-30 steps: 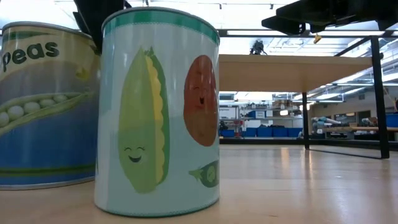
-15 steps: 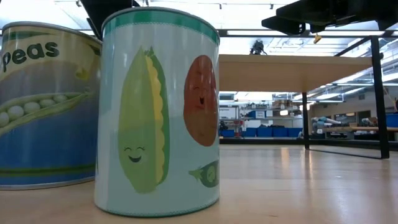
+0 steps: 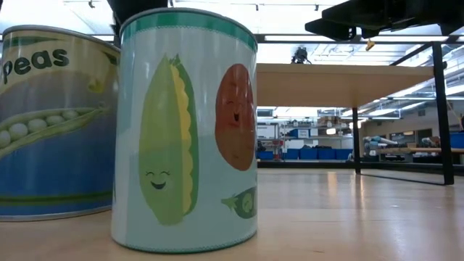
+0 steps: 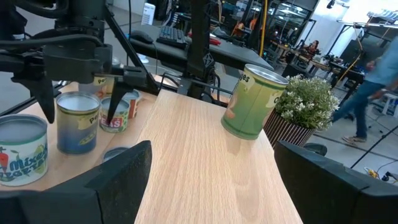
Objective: Pick and place cans onto a shelf
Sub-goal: Put the canned peas on the shelf
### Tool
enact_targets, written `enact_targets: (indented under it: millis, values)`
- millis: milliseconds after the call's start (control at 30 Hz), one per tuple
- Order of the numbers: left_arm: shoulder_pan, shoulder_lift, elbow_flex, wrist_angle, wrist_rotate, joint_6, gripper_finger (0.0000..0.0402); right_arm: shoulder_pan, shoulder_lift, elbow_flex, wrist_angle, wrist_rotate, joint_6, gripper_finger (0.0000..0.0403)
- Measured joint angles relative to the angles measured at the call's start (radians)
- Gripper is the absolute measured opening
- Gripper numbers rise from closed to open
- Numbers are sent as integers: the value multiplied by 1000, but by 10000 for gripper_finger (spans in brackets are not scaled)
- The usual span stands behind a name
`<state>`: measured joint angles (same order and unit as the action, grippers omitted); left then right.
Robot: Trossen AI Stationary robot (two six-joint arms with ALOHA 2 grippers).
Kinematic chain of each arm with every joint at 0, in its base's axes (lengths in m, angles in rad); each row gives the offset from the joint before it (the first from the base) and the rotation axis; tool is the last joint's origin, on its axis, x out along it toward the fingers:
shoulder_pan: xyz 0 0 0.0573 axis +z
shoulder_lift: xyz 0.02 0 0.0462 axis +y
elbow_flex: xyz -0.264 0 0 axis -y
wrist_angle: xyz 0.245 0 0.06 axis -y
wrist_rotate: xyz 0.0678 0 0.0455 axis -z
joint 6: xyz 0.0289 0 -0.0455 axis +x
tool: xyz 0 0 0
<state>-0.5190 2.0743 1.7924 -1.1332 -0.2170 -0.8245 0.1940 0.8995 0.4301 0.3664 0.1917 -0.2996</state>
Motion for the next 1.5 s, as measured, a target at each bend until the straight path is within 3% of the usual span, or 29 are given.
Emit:
enact_targets:
  millis: [133,300,633,900,1233,1500]
  values:
    - [18,0,0,0,7,101,389,0,0,0,0,0,0,347]
    - [25,0,0,6,2,66,389,0,0,0,0,0,0,347]
    - [28,0,0,14,168,179,389,0,0,0,0,0,0,347]
    - [-3,0,0,-38,167,315,389,0,0,0,0,0,0,347]
    - [-70,0,0,-91,90,408,389,0,0,0,24,32,0,347]
    - [-81,0,0,-140,90,375,389,4,0,0,43,23,53,347]
